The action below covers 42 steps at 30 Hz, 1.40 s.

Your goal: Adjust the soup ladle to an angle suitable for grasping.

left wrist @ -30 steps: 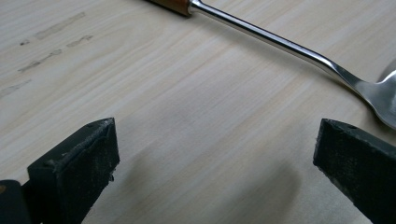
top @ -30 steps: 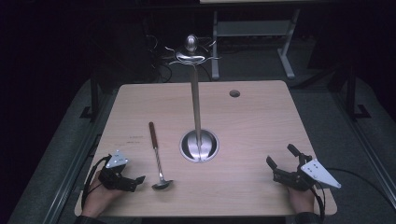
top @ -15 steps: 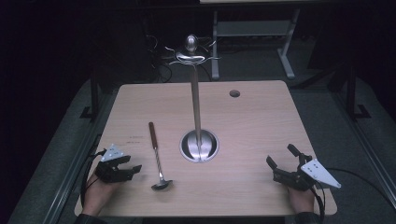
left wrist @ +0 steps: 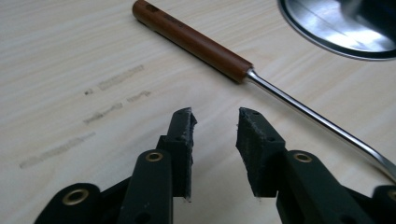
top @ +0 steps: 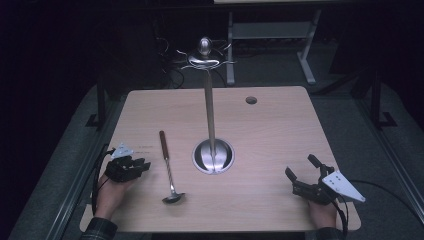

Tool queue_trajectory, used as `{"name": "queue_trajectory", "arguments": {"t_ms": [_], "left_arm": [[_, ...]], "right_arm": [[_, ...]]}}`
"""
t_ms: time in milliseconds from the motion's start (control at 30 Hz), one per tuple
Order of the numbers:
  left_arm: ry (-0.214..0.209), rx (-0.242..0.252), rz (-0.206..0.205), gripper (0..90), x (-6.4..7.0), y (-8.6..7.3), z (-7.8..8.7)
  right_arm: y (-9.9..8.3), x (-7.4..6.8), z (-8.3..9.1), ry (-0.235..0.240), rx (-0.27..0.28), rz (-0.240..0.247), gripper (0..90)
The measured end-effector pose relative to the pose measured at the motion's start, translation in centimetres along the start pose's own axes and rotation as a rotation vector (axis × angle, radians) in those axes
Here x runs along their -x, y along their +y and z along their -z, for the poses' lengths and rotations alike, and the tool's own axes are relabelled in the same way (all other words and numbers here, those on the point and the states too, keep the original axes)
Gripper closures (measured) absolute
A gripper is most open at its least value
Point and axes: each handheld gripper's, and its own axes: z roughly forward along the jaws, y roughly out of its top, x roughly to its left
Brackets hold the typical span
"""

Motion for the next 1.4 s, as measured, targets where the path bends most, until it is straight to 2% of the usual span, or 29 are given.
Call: {"name": "queue_trajectory", "arguments": {"t_ms": [100, 200, 267, 433, 467, 500, 600, 700, 767, 833, 900, 1167, 1233, 1267, 1400], "left_arm": [[-0.006, 0.006, 0.010, 70.1, -0.4, 0.3, -0.5], [0.002, -0.012, 0.003, 74.2, -0.9, 0.6, -0.7], [-0.008, 0.002, 0.024, 77.5, -1.2, 0.9, -0.8], [-0.021, -0.003, 0.040, 87.8, -1.7, 1.4, -1.2], [-0.030, 0.002, 0.063, 89.1, -1.8, 1.4, -1.3], [-0.035, -0.007, 0.069, 89.7, -1.9, 1.4, -1.4], [-0.026, -0.022, 0.059, 89.8, -2.0, 1.8, -1.7], [-0.015, -0.012, 0.055, 89.8, -2.2, 2.4, -2.1], [-0.018, 0.004, 0.067, 89.8, -2.3, 2.6, -2.5], [-0.020, -0.019, 0.055, 89.8, -2.5, 2.7, -3.0], [-0.018, -0.021, 0.042, 89.8, -2.5, 3.0, -3.5], [-0.027, -0.020, 0.028, 89.8, -2.0, 3.8, -5.5], [-0.028, -0.028, 0.025, 89.8, -1.9, 3.8, -5.8], [-0.032, -0.030, 0.036, 89.8, -1.8, 3.8, -5.9], [-0.036, -0.039, 0.022, 89.8, -1.3, 4.2, -6.2]], "right_arm": [[0.0, 0.0, 0.0, -0.001, 0.000, 0.001, 8.0], [0.0, 0.0, 0.0, -0.001, -0.001, -0.001, 8.0], [0.0, 0.0, 0.0, -0.001, -0.001, -0.001, 8.0], [0.0, 0.0, 0.0, -0.001, -0.001, -0.001, 8.0], [0.0, 0.0, 0.0, -0.001, 0.000, -0.001, 8.0], [0.0, 0.0, 0.0, -0.002, -0.002, -0.002, 8.0], [0.0, 0.0, 0.0, -0.001, -0.002, -0.002, 8.0], [0.0, 0.0, 0.0, -0.002, -0.003, -0.003, 8.0], [0.0, 0.0, 0.0, -0.002, -0.003, -0.004, 8.0], [0.0, 0.0, -0.1, -0.003, -0.005, -0.005, 8.0], [0.0, 0.0, -0.1, -0.004, -0.005, -0.006, 8.0], [0.0, 0.0, -0.1, -0.005, -0.005, -0.007, 8.0], [0.0, 0.0, -0.1, -0.005, -0.007, -0.006, 8.0], [0.0, 0.0, -0.1, -0.005, -0.006, -0.007, 7.9], [0.0, 0.0, -0.1, -0.005, -0.010, -0.005, 8.0]]}}
